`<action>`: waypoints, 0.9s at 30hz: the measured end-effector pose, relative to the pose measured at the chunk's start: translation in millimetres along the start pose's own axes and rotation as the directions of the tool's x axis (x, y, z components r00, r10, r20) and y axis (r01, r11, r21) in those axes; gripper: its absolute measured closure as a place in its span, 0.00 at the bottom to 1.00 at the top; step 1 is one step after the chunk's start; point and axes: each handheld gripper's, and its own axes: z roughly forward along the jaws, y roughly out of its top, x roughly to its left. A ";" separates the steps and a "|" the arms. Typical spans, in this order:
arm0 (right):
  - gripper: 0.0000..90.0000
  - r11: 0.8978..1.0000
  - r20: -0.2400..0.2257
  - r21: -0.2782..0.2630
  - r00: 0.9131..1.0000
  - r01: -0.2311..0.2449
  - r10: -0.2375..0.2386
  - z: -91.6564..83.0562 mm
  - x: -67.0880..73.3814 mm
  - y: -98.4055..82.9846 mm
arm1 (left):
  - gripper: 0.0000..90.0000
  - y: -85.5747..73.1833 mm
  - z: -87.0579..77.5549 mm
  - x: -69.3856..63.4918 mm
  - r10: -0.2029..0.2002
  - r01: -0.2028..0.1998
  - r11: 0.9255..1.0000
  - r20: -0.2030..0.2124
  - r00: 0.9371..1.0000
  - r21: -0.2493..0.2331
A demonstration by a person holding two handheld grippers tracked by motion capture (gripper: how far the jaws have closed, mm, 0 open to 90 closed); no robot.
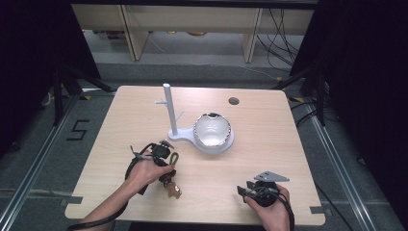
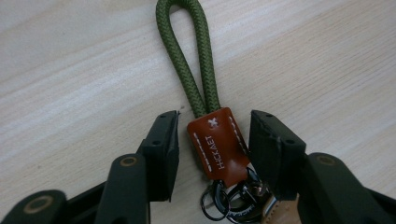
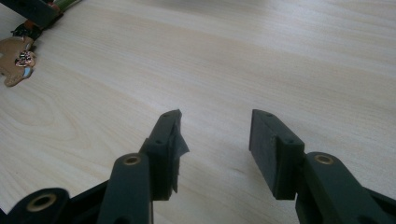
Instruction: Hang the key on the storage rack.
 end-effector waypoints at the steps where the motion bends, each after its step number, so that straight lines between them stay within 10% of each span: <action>1: 0.60 1.000 -0.007 -0.003 1.000 -0.002 0.002 0.5 -0.1 0.0 | 0.59 0.5 1.0 -0.3 0.025 -0.025 1.000 -0.008 1.000 -0.001; 7: 0.60 1.000 -0.004 -0.007 1.000 0.007 -0.007 -0.1 -0.3 0.1 | 0.66 -0.3 0.2 -5.0 0.074 -0.074 0.997 -0.070 0.995 0.009; 21: 0.60 1.000 -0.014 -0.009 1.000 0.023 -0.024 0.1 -0.9 -0.9 | 0.77 -6.2 -1.6 0.9 0.196 -0.196 0.980 -0.025 0.980 -0.022; 27: 0.60 1.000 -0.013 -0.006 1.000 0.012 -0.012 0.1 -1.0 -1.3 | 0.77 -14.4 -3.4 7.0 0.192 -0.191 0.978 -0.005 0.981 -0.078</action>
